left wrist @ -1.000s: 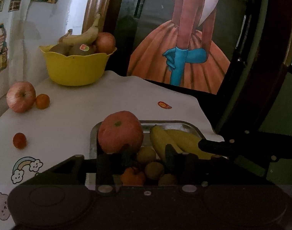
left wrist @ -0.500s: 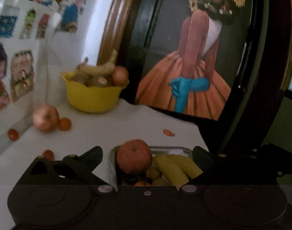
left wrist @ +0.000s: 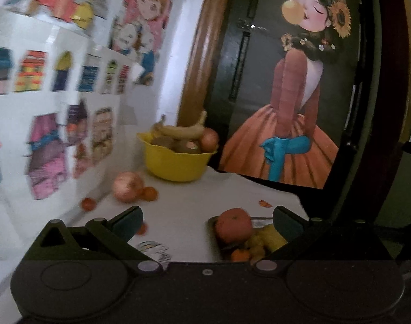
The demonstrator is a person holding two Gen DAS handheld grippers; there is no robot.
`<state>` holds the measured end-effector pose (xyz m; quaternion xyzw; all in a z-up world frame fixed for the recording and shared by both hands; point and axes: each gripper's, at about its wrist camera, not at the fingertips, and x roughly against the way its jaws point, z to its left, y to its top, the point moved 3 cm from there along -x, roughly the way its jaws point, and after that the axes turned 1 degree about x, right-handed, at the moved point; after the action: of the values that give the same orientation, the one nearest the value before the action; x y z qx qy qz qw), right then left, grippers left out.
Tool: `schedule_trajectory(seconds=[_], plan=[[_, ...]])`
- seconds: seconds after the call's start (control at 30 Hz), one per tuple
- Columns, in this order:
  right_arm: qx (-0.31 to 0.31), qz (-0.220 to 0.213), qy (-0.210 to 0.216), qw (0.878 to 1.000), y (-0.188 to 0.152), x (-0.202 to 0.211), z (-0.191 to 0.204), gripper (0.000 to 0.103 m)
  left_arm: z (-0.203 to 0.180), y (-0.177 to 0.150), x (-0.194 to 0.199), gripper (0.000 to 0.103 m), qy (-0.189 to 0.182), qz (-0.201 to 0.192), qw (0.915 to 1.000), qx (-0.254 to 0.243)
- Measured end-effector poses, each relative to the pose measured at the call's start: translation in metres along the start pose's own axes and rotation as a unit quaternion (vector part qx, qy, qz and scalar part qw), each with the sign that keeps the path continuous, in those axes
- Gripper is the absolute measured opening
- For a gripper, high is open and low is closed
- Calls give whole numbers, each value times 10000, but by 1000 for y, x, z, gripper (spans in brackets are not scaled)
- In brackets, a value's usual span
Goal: Organize fruits
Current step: 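Lift both open tools up and away from the tray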
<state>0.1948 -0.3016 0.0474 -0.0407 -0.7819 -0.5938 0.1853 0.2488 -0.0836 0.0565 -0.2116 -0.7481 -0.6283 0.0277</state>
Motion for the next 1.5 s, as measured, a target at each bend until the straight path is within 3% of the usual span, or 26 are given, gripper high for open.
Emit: schedule_trajectory(seconds=[0.27, 0.63, 1.07, 1.5], plan=[[-156, 295, -64, 9994, -9, 38, 33, 103, 39, -14, 50, 102, 429, 22, 9990, -96], [-211, 718, 245, 9969, -22, 62, 93, 103, 93, -40, 89, 102, 1003, 296, 9945, -5], [-808, 794, 719, 9910, -9, 42, 131, 103, 132, -52, 103, 102, 1541, 426, 9870, 146], [-773, 907, 1063, 9872, 5, 10, 151, 103, 142, -50, 84, 102, 1748, 591, 9827, 132]])
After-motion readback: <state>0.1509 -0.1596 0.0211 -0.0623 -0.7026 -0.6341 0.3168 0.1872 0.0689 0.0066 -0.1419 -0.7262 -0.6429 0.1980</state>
